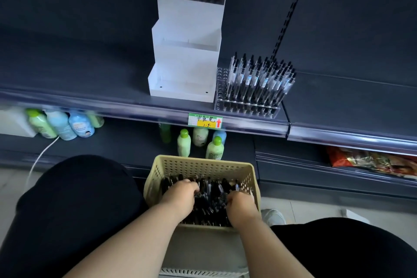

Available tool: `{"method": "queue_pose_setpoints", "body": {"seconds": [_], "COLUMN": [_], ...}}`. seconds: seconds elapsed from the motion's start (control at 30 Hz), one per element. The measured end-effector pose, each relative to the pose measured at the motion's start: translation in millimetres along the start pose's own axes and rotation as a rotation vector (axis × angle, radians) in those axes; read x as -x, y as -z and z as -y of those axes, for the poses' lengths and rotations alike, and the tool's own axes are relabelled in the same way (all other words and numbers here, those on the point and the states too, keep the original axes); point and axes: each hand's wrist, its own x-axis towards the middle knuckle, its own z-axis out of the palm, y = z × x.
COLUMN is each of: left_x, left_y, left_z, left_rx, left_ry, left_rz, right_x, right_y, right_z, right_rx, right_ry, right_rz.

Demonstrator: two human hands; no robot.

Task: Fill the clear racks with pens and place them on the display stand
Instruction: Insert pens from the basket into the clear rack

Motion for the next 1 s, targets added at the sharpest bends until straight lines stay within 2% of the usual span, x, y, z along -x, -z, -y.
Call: {"method": "queue_pose_setpoints", "body": {"seconds": [0.17,0.43,0.77,1.0], "left_x": [-12.8,-40.6,-73.4,-72.7], "left_y": [-12.5,-24.4,-41.6,-44.6], "left_z": [-6.3,-25.6,-38.1,-41.7], "left_rx": [0.001,0.017,-0.223,-0.076], "left_ry": [0.076,0.120,0.268,0.356], "left_rz": [0.015,-0.067,0.097,0.077], "right_x": [-22.0,-48.0,-75.1,-76.6], "right_y": [-1.5,-13.7,-18.2,-13.9], "right_z": [0.9,14.6,16.3,16.0], "right_rx": [0.007,-0.032,0.021,0.002], "right_ry": [-0.039,-0.137,-0.243,-0.239], "right_rz": [0.001,-0.007,0.020,0.060]}}
